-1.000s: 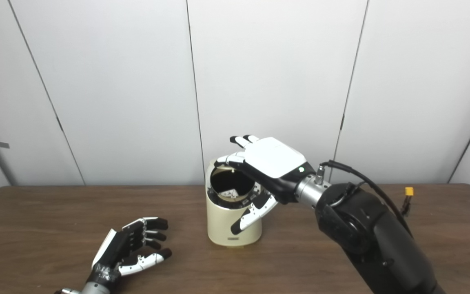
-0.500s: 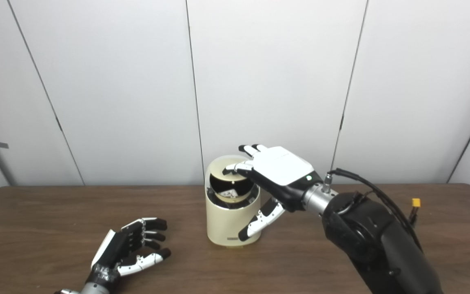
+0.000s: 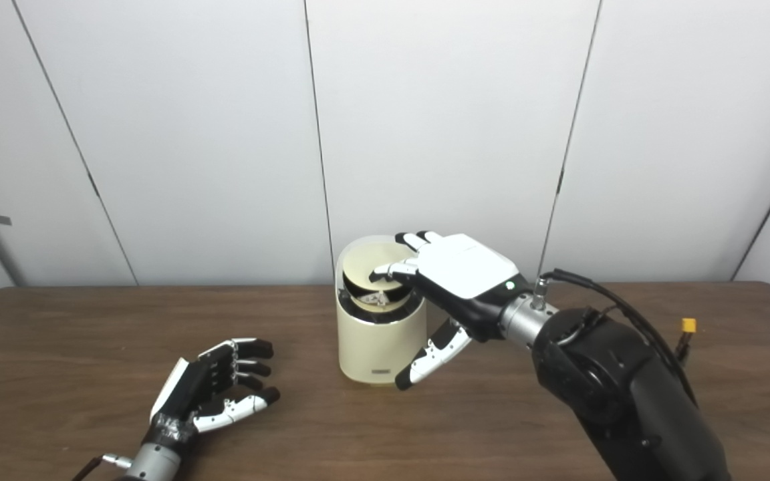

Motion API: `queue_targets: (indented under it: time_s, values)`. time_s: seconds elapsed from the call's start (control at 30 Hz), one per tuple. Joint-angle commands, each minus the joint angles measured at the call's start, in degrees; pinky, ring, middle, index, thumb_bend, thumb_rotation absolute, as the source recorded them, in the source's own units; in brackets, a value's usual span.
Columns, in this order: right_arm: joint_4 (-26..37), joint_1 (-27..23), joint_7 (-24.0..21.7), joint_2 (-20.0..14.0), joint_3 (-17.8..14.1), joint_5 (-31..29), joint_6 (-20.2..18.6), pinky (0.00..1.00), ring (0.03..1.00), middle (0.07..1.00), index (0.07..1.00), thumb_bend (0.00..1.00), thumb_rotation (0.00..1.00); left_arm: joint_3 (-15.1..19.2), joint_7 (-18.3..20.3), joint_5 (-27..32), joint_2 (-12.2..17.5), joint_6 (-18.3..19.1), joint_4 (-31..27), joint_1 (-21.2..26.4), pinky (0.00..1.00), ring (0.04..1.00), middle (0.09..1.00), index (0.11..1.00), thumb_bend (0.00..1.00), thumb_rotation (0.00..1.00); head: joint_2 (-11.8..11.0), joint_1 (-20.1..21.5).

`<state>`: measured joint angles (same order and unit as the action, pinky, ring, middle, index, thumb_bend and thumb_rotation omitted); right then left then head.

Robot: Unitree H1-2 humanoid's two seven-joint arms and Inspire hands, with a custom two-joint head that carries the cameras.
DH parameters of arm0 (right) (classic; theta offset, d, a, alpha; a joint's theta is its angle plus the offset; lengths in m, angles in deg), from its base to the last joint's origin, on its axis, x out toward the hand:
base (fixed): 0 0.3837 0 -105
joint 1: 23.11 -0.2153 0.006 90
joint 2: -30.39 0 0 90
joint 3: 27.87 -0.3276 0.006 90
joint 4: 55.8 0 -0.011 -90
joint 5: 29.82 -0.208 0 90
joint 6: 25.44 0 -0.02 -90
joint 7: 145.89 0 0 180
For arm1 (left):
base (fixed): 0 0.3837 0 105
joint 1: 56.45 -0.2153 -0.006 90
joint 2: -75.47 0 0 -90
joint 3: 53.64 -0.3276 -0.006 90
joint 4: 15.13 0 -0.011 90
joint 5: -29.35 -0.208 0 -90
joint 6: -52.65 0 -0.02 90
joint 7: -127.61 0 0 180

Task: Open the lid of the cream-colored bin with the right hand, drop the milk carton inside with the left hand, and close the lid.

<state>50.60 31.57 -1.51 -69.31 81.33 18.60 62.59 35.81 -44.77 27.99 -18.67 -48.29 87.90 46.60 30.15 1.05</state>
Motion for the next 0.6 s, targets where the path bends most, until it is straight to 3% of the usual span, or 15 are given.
queue_targets:
  time_s: [0.0,0.57]
  values:
    - [2.06,-1.18,0.59,0.0,-0.46,-0.2,0.62,1.0,0.992,0.805,0.839,0.93,0.55,-0.02,-0.33,-0.25,0.0,-0.18,-0.31,-0.36,0.57,0.644,0.719,0.716,0.74,0.14,0.49,0.02]
    - [-0.21,-0.92,-0.8,0.25,2.26,3.48,1.43,0.93,0.967,0.805,0.825,0.93,0.54,-0.11,-0.28,0.02,-0.07,0.25,-0.94,-0.61,0.58,0.646,0.711,0.713,0.74,0.16,0.95,-0.39]
